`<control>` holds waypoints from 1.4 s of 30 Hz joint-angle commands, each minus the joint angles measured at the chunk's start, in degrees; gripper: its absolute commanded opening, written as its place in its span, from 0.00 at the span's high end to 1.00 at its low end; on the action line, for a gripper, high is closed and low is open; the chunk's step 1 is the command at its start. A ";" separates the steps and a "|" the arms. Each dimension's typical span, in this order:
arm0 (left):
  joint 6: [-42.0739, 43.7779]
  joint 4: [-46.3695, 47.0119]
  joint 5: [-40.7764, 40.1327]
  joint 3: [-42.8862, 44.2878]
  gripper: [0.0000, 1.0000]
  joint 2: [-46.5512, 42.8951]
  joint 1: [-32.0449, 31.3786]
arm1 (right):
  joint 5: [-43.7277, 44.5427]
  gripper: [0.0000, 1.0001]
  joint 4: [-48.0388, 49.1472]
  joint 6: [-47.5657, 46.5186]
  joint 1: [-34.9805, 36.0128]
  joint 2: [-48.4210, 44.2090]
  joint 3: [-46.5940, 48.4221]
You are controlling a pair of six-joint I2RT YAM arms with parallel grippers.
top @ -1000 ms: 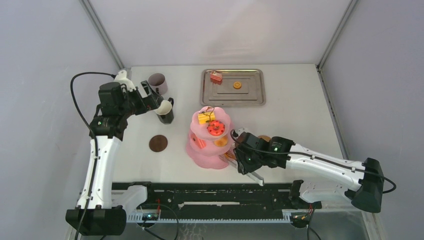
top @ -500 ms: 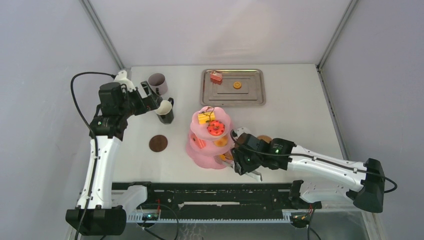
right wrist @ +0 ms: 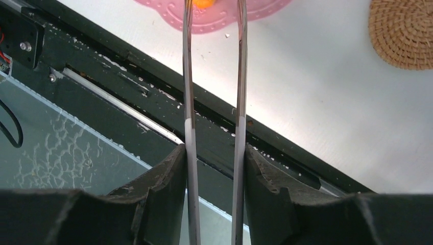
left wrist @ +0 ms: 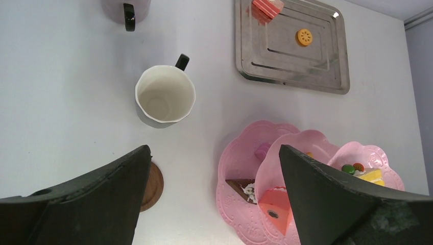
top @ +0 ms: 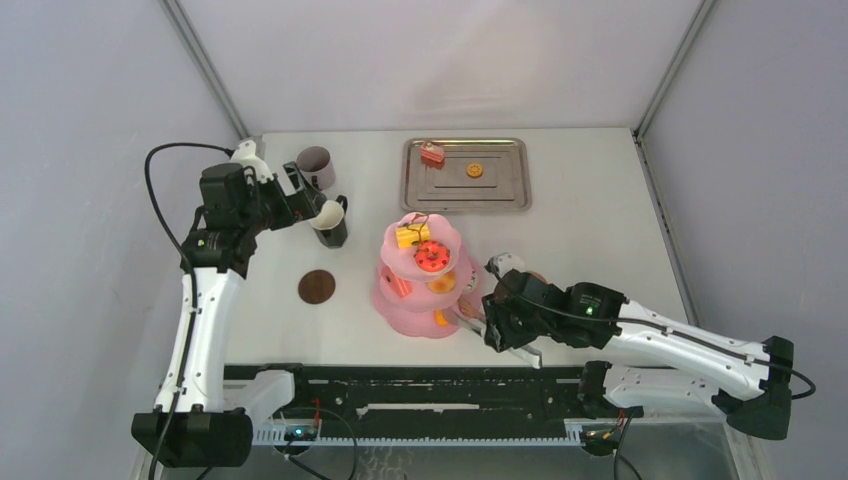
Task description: Serve the afternoon tea
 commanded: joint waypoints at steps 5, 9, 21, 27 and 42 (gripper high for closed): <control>0.72 2.01 -0.46 0.95 0.00 -0.04 -0.15 | 5.87 0.68 -4.74 6.60 0.51 -6.24 -0.19; 0.57 2.01 0.12 1.29 0.00 0.21 -0.17 | 8.18 0.79 -4.92 8.15 0.51 -9.61 -0.86; -1.19 0.77 2.55 -1.74 0.00 -0.92 -2.86 | 11.79 0.93 2.67 -2.13 -28.12 -11.23 4.03; -2.55 -0.04 1.29 -5.88 0.00 -2.83 -7.02 | 6.89 0.95 22.19 -11.78 -53.48 -4.47 2.37; -3.08 -5.54 -8.62 -9.55 0.00 -8.73 -8.16 | 4.22 0.84 47.78 -14.72 -68.79 35.37 16.68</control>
